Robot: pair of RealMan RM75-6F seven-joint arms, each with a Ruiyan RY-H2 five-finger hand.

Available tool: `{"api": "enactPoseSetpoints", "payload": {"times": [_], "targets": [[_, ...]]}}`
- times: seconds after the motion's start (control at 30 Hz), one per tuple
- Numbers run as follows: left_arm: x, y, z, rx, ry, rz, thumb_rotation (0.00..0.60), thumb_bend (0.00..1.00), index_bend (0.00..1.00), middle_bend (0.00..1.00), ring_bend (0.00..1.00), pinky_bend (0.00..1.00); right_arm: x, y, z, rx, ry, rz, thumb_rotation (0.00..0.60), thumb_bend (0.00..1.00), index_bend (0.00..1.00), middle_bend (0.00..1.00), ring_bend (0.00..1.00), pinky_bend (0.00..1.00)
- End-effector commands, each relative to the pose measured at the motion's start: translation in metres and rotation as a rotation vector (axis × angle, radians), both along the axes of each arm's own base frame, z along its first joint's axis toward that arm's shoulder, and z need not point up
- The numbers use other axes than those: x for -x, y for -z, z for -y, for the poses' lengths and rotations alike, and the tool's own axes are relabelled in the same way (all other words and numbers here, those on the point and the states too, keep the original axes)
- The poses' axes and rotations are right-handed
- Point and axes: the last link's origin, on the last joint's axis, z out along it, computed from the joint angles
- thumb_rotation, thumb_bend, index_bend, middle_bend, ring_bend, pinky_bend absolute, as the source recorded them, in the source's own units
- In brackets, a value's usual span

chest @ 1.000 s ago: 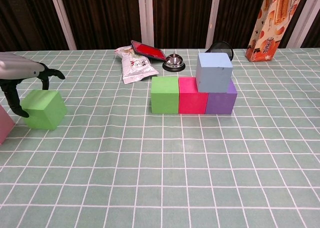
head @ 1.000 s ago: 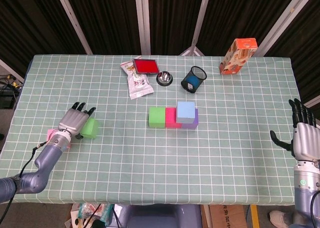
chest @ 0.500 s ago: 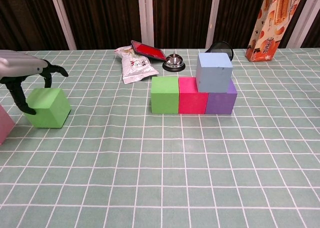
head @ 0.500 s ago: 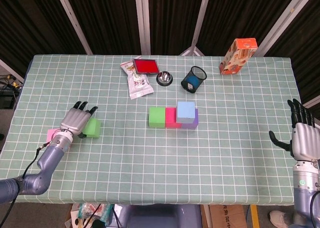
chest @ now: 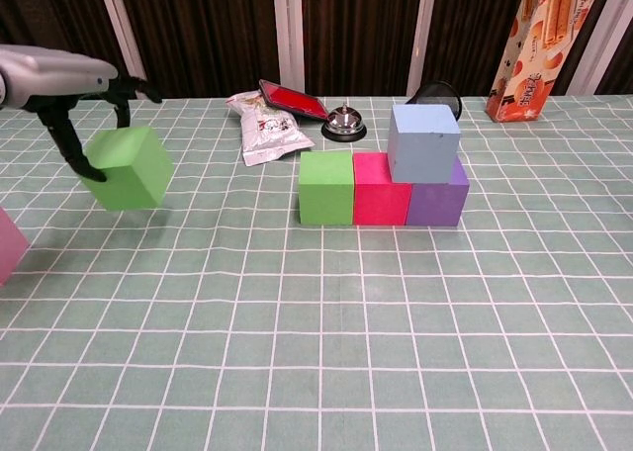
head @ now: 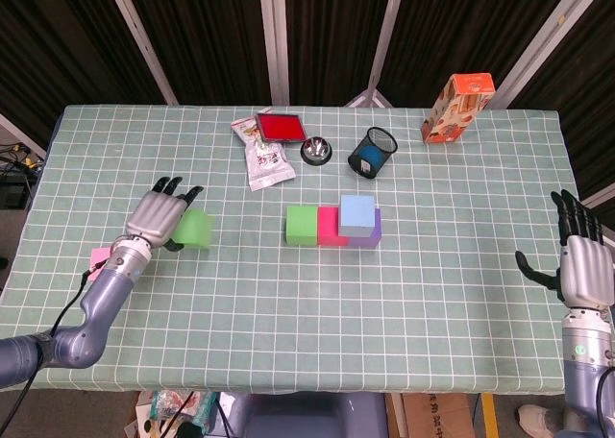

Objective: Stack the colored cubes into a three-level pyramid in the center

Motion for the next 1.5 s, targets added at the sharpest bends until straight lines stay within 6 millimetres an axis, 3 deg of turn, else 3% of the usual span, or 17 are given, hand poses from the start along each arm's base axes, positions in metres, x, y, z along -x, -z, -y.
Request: {"api": "enactPoseSetpoints", "payload": {"times": [0.03,0.33,0.63,1.0,1.5], "targets": [[-0.040,-0.006,-0.013,-0.007,0.031,0.053,0.600,0.24,0.11,0.42,0.05,0.08,-0.001,0.000,0.001,0.003,-0.002,0.013,0.600,0.31,0.00,0.03,0.00,0.00],[-0.119,0.009,-0.035,0.041,0.016,0.049,0.600,0.27,0.12,0.42,0.05,0.08,0.000,-0.002,0.004,0.007,0.006,0.052,0.600,0.31,0.00,0.03,0.00,0.00],[-0.174,0.032,-0.045,0.066,-0.031,0.028,0.600,0.36,0.13,0.40,0.05,0.08,0.003,-0.005,0.005,0.005,0.022,0.101,0.600,0.30,0.00,0.03,0.00,0.00],[-0.219,0.049,-0.048,0.081,-0.002,-0.083,0.600,0.41,0.14,0.40,0.05,0.08,0.005,-0.010,0.005,0.011,0.036,0.135,0.600,0.31,0.00,0.03,0.00,0.00],[-0.240,0.068,-0.046,0.088,-0.021,-0.180,0.600,0.41,0.14,0.40,0.05,0.08,0.004,-0.010,0.005,0.007,0.035,0.158,0.600,0.31,0.00,0.03,0.00,0.00]]}}
